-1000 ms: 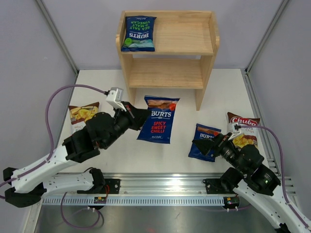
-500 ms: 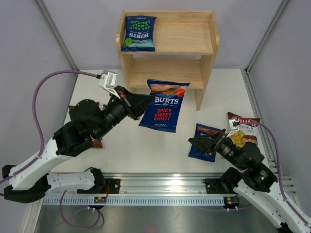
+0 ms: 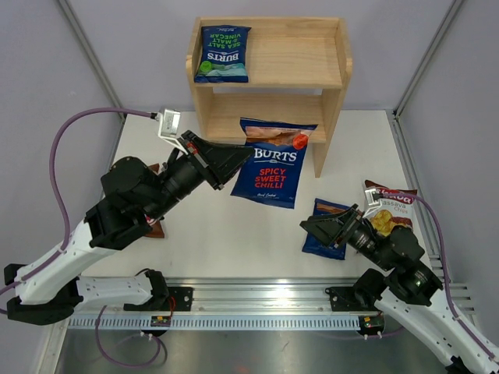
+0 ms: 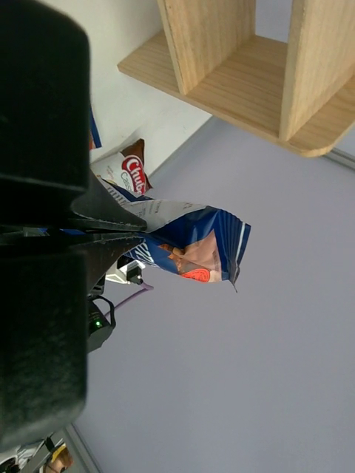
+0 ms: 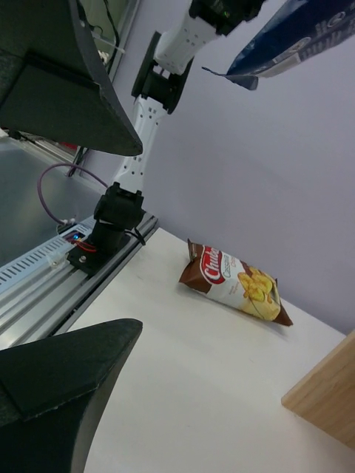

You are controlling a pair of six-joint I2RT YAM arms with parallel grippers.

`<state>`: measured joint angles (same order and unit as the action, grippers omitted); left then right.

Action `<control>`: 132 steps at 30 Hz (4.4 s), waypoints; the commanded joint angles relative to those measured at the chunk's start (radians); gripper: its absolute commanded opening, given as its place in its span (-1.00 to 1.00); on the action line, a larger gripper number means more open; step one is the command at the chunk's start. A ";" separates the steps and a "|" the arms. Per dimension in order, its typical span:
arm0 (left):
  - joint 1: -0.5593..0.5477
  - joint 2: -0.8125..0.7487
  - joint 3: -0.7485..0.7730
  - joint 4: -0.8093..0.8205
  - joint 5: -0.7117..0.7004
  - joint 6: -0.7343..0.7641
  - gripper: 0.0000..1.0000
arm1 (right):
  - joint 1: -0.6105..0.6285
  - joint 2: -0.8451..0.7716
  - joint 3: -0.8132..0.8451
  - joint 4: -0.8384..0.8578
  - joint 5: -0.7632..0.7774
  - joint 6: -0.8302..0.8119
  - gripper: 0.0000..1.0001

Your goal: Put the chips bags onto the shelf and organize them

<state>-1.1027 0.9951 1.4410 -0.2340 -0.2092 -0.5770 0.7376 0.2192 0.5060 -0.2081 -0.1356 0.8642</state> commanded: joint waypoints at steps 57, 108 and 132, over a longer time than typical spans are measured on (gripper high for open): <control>-0.074 -0.070 -0.194 0.359 -0.522 -0.357 -0.89 | 0.008 0.565 0.200 0.989 -0.073 0.045 -0.74; -0.063 -0.727 -0.556 -0.600 -0.570 0.108 0.98 | -0.245 1.654 1.712 -0.217 0.266 0.256 -0.80; -0.065 -0.757 -0.557 -0.602 -0.585 0.097 0.98 | -0.236 1.684 1.896 -0.452 0.355 0.052 0.54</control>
<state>-1.1664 0.2535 0.8810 -0.8665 -0.7650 -0.4725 0.5030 1.8553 2.2707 -0.4946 0.1780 1.0458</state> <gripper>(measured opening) 0.988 0.755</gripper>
